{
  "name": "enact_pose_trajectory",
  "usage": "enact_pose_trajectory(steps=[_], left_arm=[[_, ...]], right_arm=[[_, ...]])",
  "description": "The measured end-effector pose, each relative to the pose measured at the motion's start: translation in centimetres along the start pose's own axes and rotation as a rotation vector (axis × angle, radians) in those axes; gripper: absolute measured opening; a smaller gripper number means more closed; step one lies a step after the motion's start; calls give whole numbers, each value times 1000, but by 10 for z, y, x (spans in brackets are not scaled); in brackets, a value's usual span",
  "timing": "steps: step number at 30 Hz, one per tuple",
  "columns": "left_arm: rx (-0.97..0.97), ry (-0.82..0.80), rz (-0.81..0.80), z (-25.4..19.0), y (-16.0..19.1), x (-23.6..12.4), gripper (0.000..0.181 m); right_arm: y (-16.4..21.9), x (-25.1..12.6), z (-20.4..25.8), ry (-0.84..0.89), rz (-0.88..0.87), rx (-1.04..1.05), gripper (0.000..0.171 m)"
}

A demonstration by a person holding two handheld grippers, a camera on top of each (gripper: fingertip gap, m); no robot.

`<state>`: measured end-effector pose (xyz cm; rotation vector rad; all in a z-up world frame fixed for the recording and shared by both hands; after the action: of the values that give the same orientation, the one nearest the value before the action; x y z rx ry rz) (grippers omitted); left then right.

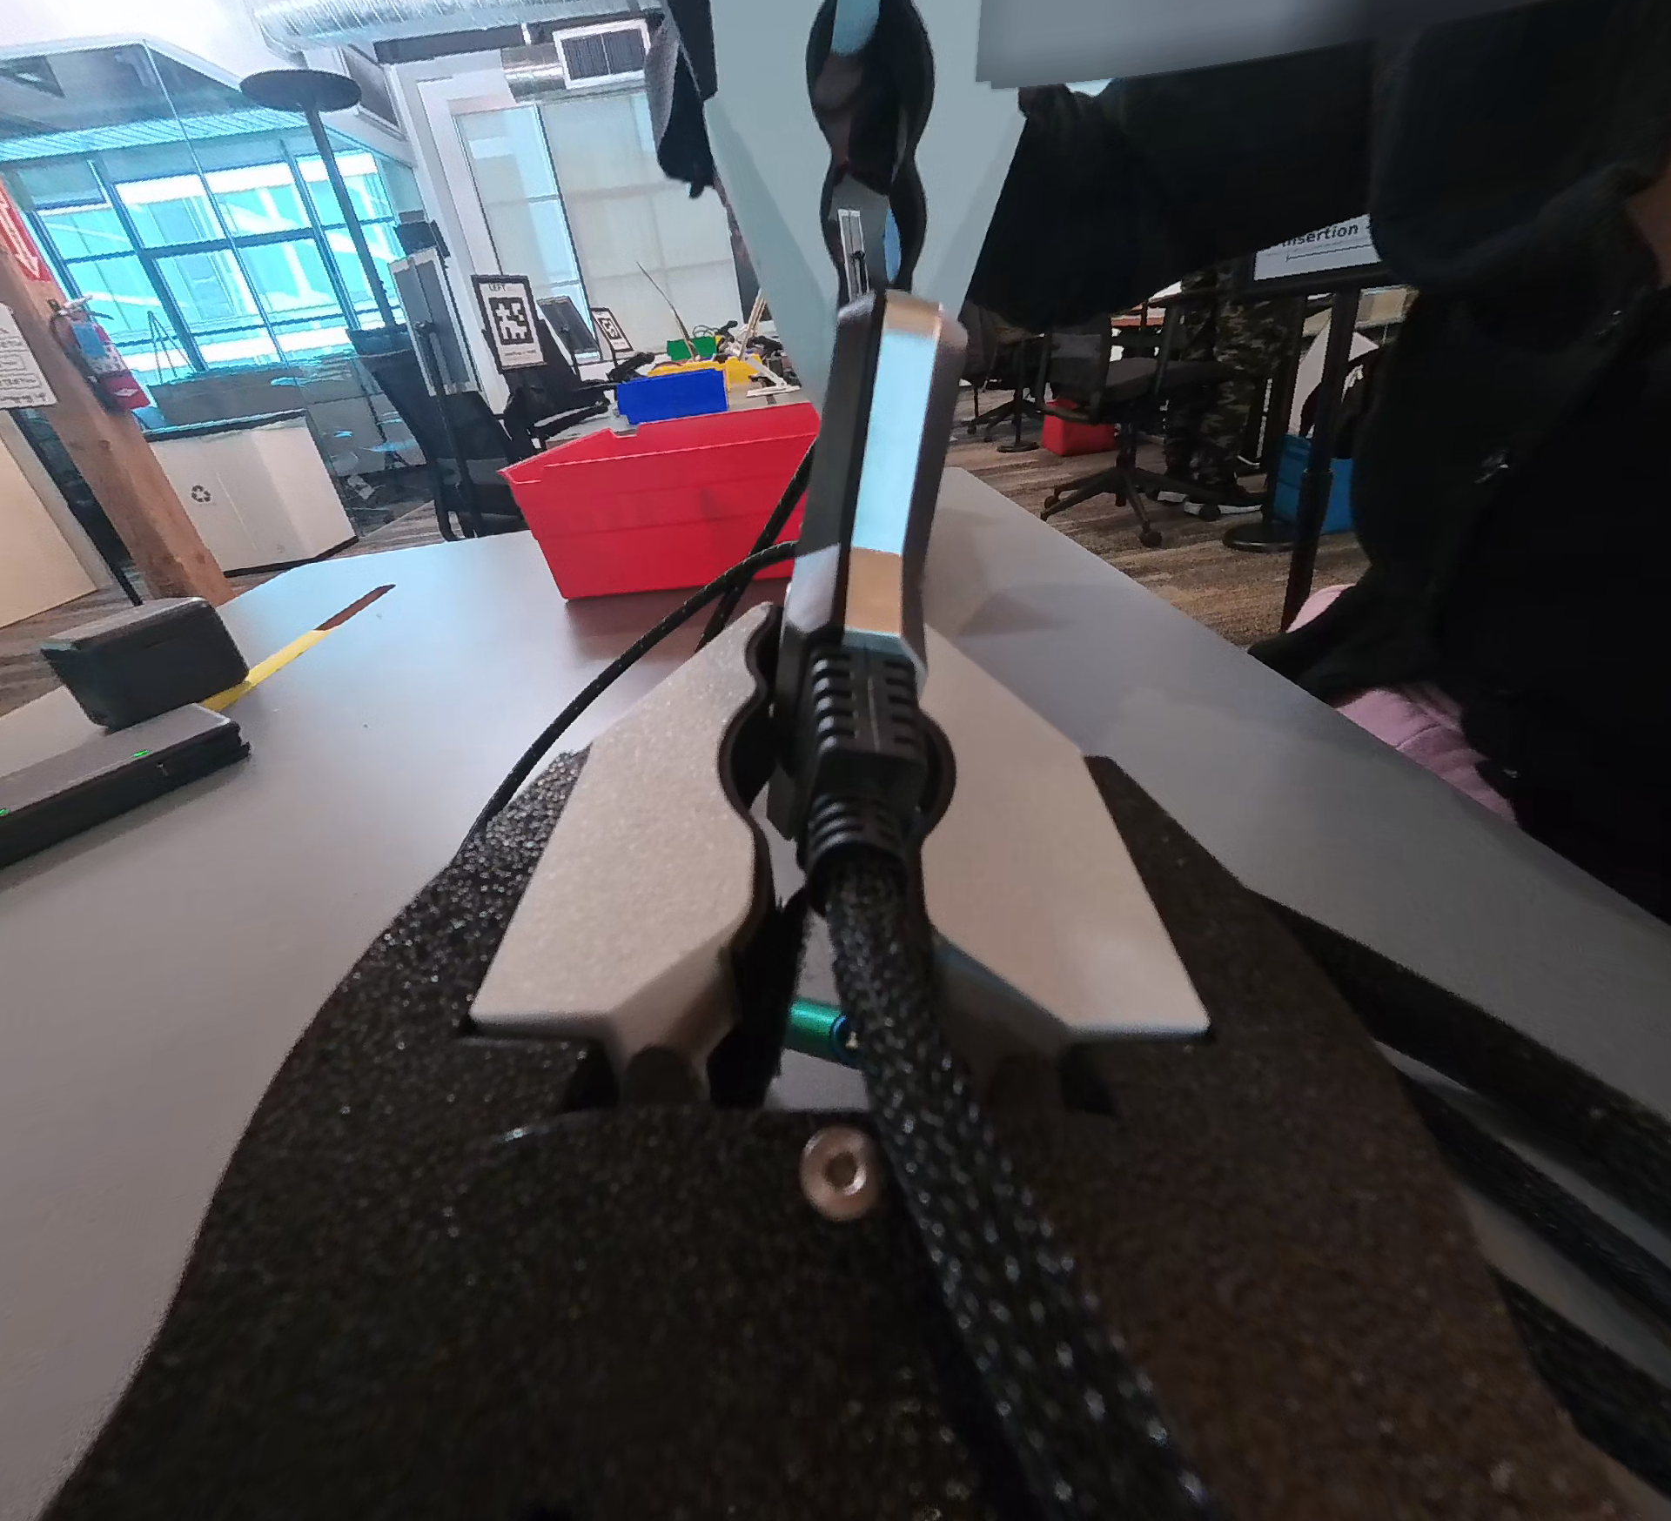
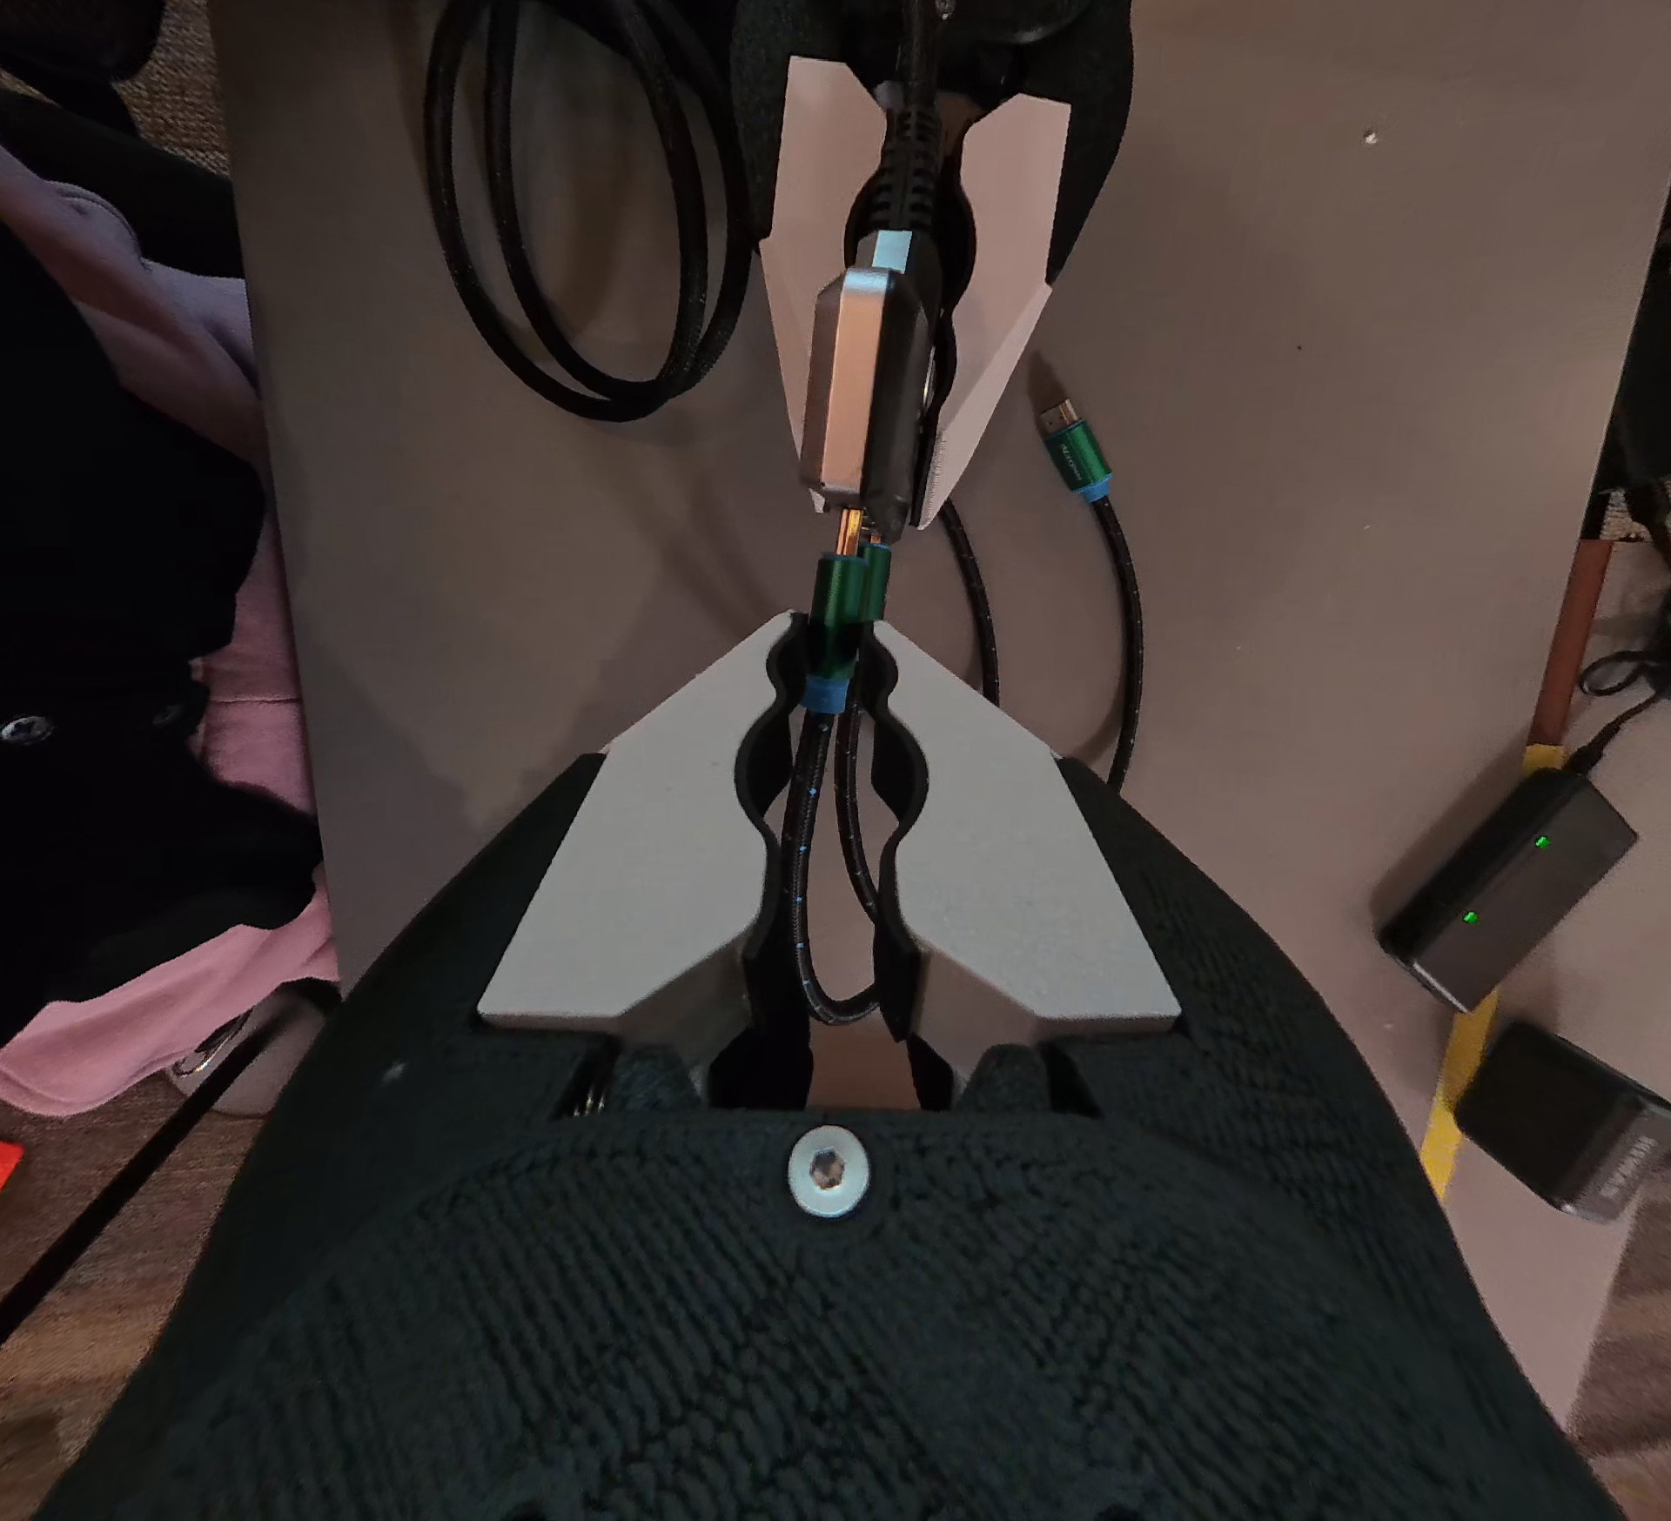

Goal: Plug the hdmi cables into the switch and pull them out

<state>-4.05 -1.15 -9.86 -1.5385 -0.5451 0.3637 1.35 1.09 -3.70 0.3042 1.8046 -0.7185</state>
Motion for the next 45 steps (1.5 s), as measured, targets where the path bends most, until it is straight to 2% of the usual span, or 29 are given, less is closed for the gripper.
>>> enact_pose_trajectory(steps=[4, 10, 21, 23, 24, 30, 39, 45], left_arm=[[-6, -2, -7, 1, -1, -1, 20], [-46, -2, -65, 4, -7, -7, 21], [-146, 3, -208, 13, -22, -23, 21], [-154, 3, -203, 14, -21, -22, 26], [-155, 5, -197, 14, -21, -22, 20], [-166, -2, -185, 15, -19, -20, 21], [-174, -67, -52, 19, -7, -14, 21], [-163, -115, 11, 22, 0, -13, 21]], right_arm=[[-1, 0, -2, -23, 7, 11, 9], [-11, -4, -17, -146, 27, 45, 9], [-33, -6, -41, -211, 223, -64, 9], [-32, -5, -41, -222, 258, -87, 9], [-31, -4, -41, -227, 273, -100, 9], [-30, -4, -41, -233, 313, -111, 9], [-14, 2, -40, -248, 385, -108, 9], [-8, 5, -40, -271, 347, -77, 8]])
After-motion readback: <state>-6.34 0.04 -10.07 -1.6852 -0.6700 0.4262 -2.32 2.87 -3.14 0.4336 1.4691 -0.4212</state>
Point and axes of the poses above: each gripper's, where its closed fingertips meet, x out along the fingers, y out of its underside, z = x × y across the jaws, the point moved 3 cm from there along -x, back along the fingers, and after that the axes turned 10 degrees about -x, right-handed, at the moved point
